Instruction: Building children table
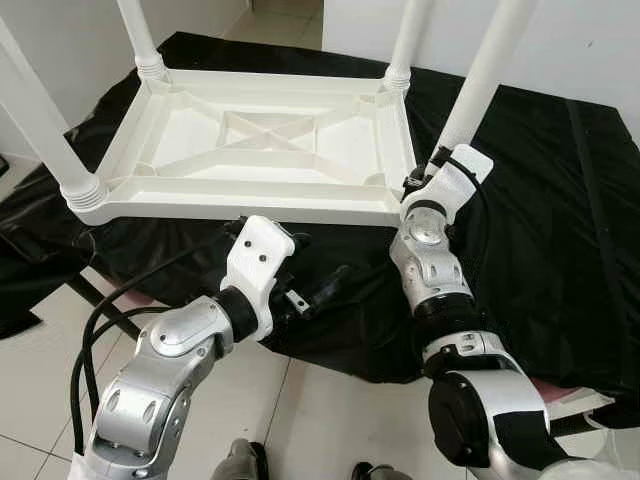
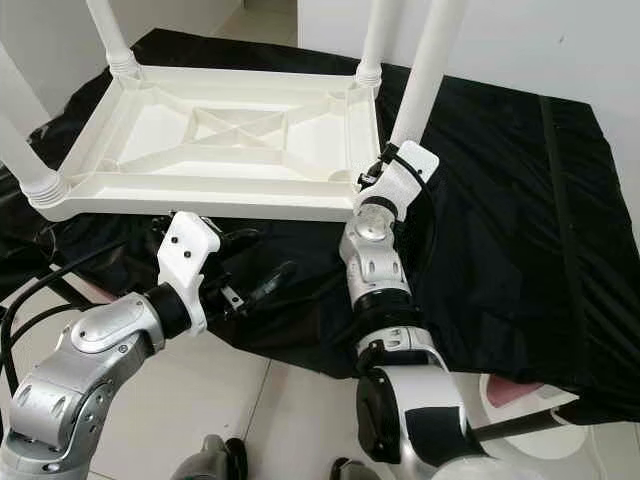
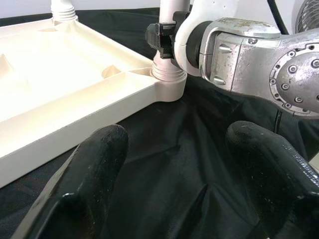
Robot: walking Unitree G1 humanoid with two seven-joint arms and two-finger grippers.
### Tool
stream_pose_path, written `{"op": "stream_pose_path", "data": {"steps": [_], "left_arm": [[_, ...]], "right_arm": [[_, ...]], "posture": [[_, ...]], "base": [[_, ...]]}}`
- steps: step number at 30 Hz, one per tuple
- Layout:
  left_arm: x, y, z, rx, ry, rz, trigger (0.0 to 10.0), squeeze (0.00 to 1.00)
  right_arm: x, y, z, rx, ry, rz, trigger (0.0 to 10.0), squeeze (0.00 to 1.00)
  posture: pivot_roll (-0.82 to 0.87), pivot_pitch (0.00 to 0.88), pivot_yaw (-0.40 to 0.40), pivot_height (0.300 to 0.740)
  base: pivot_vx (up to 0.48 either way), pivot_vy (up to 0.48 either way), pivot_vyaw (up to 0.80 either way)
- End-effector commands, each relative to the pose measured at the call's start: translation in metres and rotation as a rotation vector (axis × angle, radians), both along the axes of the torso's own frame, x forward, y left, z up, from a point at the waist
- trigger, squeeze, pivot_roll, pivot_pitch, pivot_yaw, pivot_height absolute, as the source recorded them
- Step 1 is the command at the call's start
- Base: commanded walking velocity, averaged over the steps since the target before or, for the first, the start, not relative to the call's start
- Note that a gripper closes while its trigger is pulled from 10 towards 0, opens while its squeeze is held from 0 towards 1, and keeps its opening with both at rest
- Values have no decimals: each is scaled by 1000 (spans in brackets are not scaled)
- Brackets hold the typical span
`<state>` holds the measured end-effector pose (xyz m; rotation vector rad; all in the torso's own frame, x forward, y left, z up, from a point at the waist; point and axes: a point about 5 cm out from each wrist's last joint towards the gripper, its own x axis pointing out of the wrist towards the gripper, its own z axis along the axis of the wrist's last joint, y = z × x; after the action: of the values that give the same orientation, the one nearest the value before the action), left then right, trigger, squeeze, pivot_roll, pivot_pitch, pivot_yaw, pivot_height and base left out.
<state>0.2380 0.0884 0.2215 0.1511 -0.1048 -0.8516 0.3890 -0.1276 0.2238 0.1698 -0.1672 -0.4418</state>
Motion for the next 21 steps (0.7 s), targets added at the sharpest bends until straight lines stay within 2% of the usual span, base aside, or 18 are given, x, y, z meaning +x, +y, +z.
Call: {"op": "stream_pose_path", "data": {"steps": [1,2,3,5,6,7,8,9,12,13,14,19,21], "left_arm": [[0,1,-2,-4,5,35,10000,0],[0,1,-2,-4,5,35,10000,0],[0,1,-2,-4,6,36,10000,0],[0,1,-2,-4,6,36,10000,0],[0,1,-3,-4,7,36,10000,0],[0,1,-3,-4,7,36,10000,0],[1,1,-3,-5,6,38,10000,0],[1,1,-3,-5,6,38,10000,0],[3,2,-5,-3,6,46,10000,0],[2,3,-5,-1,7,48,10000,0],[2,3,-5,-1,7,48,10000,0],[2,7,-9,11,14,63,10000,0],[2,8,-9,13,14,65,10000,0]], "right_arm": [[-3,-15,-18,78,41,-48,10000,0],[-3,-15,-18,78,41,-48,10000,0],[-4,-14,-15,31,10,13,10000,0],[-4,-14,-15,31,10,13,10000,0],[-5,-13,-12,-12,-10,57,10000,0],[-5,-13,-12,-12,-10,57,10000,0],[-11,-14,-5,-81,-74,114,10000,1000],[-11,-14,-5,-81,-74,114,10000,1000],[-34,-21,8,-185,-174,150,10000,1000],[-40,-23,10,-197,-187,147,10000,0],[-40,-23,10,-197,-187,147,10000,0],[-66,-30,13,-313,-251,205,10000,0],[-68,-30,11,-321,-250,222,10000,0]], "posture": [[19,176,26,740],[19,176,26,740],[16,175,28,740],[16,175,28,740],[14,172,28,740],[14,172,28,740],[9,169,26,740],[9,169,26,740],[3,165,23,740],[1,164,23,740],[1,164,23,740],[-9,161,24,740],[-9,161,24,740]], "base": [[0,0,0],[0,0,0],[0,0,0],[0,0,0],[0,0,0],[0,0,0],[0,0,0],[0,0,0],[0,0,0],[0,0,0],[0,0,0],[0,0,0],[0,0,0]]}}
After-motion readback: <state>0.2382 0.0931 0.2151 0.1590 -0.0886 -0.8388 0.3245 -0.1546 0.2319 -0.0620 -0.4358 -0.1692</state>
